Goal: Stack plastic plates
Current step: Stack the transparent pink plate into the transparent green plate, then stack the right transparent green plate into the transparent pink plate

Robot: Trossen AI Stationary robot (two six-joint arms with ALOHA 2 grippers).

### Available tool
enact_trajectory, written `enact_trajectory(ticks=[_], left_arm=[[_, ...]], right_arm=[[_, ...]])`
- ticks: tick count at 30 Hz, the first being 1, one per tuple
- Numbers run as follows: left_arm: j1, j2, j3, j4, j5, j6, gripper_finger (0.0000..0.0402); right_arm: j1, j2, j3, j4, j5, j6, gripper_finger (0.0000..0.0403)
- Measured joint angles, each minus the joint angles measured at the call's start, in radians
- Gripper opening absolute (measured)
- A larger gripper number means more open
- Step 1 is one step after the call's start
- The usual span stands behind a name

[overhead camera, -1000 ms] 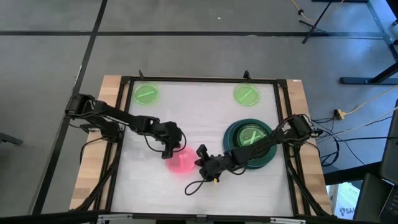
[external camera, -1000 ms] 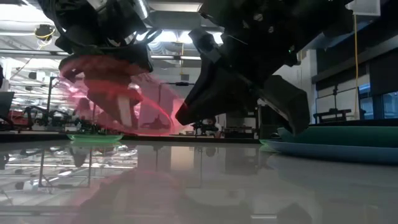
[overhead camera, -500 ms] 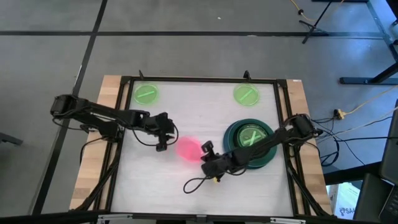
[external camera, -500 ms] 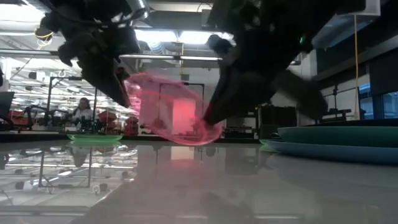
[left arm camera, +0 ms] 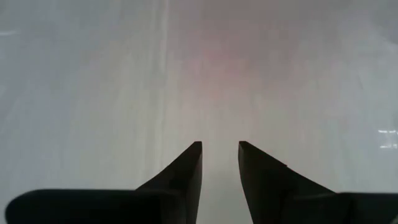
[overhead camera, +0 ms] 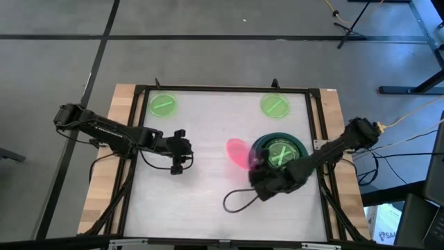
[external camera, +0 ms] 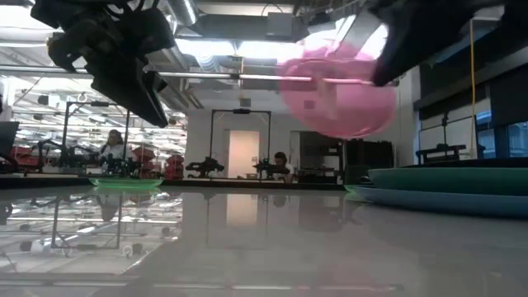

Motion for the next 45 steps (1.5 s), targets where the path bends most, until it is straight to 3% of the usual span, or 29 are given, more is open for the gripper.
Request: enact_trajectory(ticks=[5,14,28,32,37,41,45], left_arm=[[-0.027,0.001,0.000,0.009,-0.008,0.000,0.0098],[-0.040,0.001,0.000,0.009,-0.049,-0.001,0.0098],[-0.040,0.001,0.000,0.022,-0.046,-0.001,0.0098],[-0.040,0.001,0.000,0.052,-0.045,0.006,0.0098],[-0.039,0.001,-0.004,0.088,-0.045,0.033,0.0098],[-0.039,0.001,-0.078,0.295,-0.020,0.111,0.0098],[-0.024,0.001,-0.191,0.551,0.015,0.165,0.0098]], right_arm=[[0.042,-0.063,0.000,-0.183,0.012,0.221,0.0001],[0.079,-0.077,-0.020,-0.416,-0.122,0.527,0.0001],[0.077,-0.076,-0.177,-0.363,-0.239,0.699,0.0002],[0.077,-0.076,-0.177,-0.357,-0.246,0.744,0.0030],[0.077,-0.076,-0.177,-0.357,-0.273,0.777,0.0099],[0.077,-0.076,-0.142,-0.355,-0.186,0.748,0.0142],[0.077,-0.076,-0.096,-0.351,0.095,0.722,0.0158]])
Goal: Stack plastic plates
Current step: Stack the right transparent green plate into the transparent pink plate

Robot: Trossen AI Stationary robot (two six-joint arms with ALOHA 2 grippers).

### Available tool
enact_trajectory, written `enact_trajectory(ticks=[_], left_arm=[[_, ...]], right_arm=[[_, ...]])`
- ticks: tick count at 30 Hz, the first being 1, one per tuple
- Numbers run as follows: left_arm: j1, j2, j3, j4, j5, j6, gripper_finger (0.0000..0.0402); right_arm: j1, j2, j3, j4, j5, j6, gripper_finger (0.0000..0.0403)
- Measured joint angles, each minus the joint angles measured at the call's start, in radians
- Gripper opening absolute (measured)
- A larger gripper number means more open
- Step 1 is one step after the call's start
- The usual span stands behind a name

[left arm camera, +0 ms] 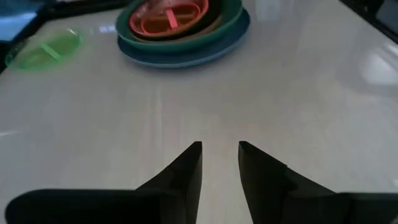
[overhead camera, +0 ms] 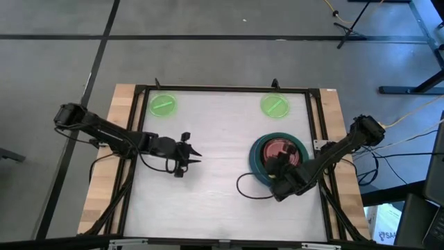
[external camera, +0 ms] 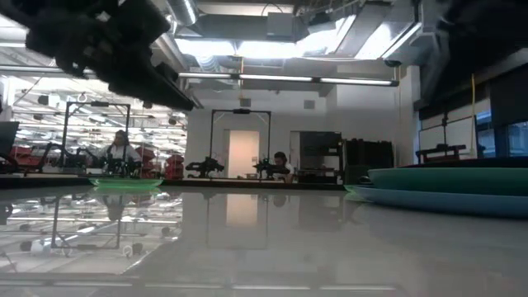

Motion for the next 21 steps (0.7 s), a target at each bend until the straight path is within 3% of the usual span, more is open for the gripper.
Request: enact_trajectory(ticks=[3,8,15,21], left_arm=[[0.015,0.000,-0.082,0.144,0.003,-0.002,0.0098],[0.040,0.000,-0.151,0.254,-0.008,-0.036,0.0098],[0.050,0.000,-0.153,0.259,-0.011,-0.085,0.0098],[0.022,0.000,-0.153,0.259,-0.011,-0.109,0.0098]], right_arm=[[-0.042,0.000,0.007,0.000,0.160,-0.019,0.0155],[-0.244,0.000,-0.019,0.045,0.158,-0.128,0.0144],[-0.618,0.001,-0.088,0.330,-0.003,-0.446,0.0140],[-0.881,0.006,-0.191,0.650,-0.224,-0.596,0.0140]])
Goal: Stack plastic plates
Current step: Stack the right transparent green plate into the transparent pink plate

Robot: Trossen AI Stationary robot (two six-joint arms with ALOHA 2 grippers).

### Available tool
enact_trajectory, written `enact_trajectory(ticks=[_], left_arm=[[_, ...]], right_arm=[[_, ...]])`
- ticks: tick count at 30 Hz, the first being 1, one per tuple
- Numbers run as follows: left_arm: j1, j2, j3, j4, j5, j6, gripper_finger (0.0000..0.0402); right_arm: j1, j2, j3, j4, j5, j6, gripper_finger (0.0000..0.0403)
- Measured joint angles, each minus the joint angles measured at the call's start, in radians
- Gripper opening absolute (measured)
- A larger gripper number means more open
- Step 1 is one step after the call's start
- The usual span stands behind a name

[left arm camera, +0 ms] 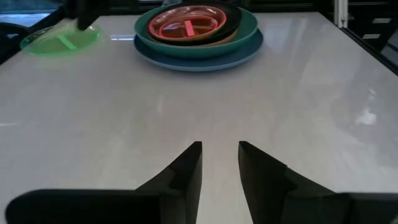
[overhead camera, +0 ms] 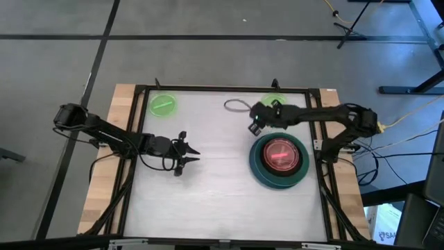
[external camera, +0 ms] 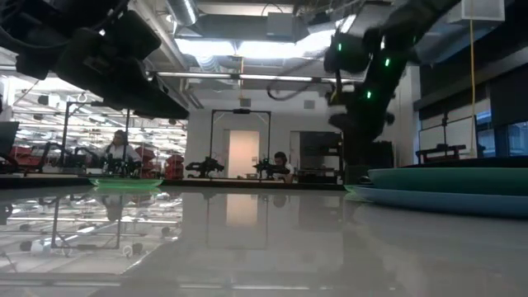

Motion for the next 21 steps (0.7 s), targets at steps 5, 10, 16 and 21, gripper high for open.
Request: enact_trajectory(ticks=[5,10,16,21], left_arm=[[-0.025,0.000,0.000,-0.001,0.000,0.001,0.0098],[-0.030,0.000,0.000,-0.001,-0.003,0.004,0.0098],[-0.030,0.000,0.000,-0.002,-0.003,0.004,0.0098],[-0.030,0.000,0.000,-0.003,-0.003,0.000,0.0098]], right_arm=[[-0.149,0.043,-0.058,0.128,-0.082,-0.031,0.0140],[-0.225,0.097,-0.067,0.136,-0.082,-0.056,0.0140],[-0.246,0.167,-0.067,0.193,-0.073,-0.086,0.0140],[-0.244,0.209,-0.064,0.221,-0.058,-0.106,0.0129]])
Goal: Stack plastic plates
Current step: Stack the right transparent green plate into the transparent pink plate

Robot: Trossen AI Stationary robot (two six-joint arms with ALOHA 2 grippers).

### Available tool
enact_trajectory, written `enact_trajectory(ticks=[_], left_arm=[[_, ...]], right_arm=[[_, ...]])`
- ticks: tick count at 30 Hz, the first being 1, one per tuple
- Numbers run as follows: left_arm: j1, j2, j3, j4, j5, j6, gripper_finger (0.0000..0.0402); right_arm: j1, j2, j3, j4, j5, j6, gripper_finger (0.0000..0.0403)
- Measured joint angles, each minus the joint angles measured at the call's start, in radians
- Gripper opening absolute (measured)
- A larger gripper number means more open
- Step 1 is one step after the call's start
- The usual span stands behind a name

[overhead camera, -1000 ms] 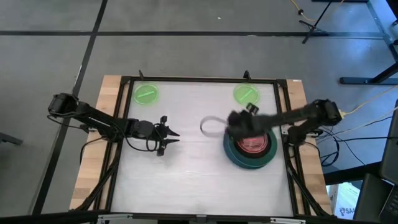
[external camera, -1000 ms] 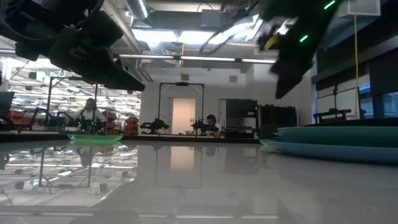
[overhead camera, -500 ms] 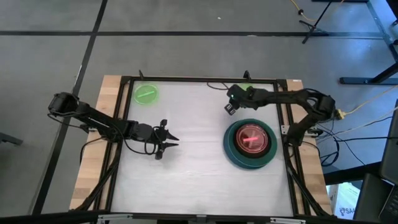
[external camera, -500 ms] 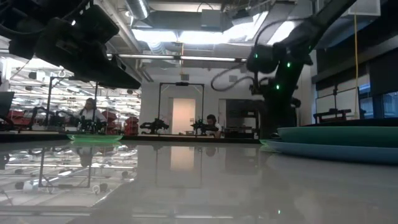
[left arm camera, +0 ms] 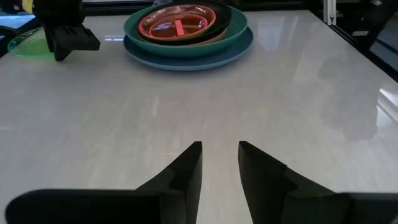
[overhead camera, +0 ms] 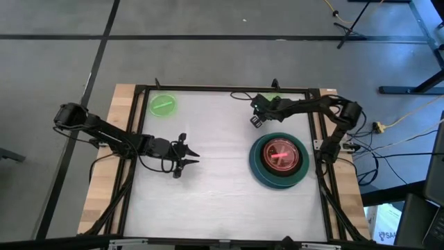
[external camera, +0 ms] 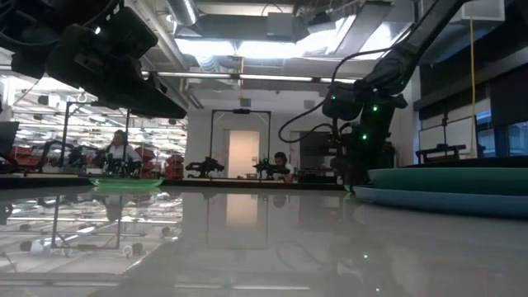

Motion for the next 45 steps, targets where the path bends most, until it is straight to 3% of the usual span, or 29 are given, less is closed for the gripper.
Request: enact_trajectory(ticks=[8,13,16,24,30,34,45], left_arm=[[-0.007,0.000,0.000,-0.021,0.001,-0.003,0.0098],[-0.007,0.000,0.000,-0.022,0.002,-0.003,0.0098],[-0.007,0.000,0.000,-0.022,0.002,-0.005,0.0098],[-0.017,0.000,0.000,-0.020,0.005,-0.004,0.0098],[-0.018,0.000,0.000,-0.041,0.020,-0.004,0.0098],[-0.018,0.000,0.000,-0.048,0.042,-0.004,0.0098],[-0.017,0.000,0.000,-0.028,-0.008,-0.051,0.0100]], right_arm=[[0.001,-0.008,-0.002,0.003,0.030,-0.083,0.0009],[0.044,-0.033,-0.003,-0.014,0.082,-0.102,0.0021],[0.097,-0.070,0.006,-0.046,0.090,-0.108,0.0008],[0.302,-0.235,0.094,-0.303,0.090,-0.074,0.0002],[0.501,-0.357,0.168,-0.514,0.018,0.099,0.0002],[0.653,-0.401,0.188,-0.522,-0.049,0.208,0.0001],[0.978,-0.409,0.203,-0.582,-0.075,0.473,0.0001]])
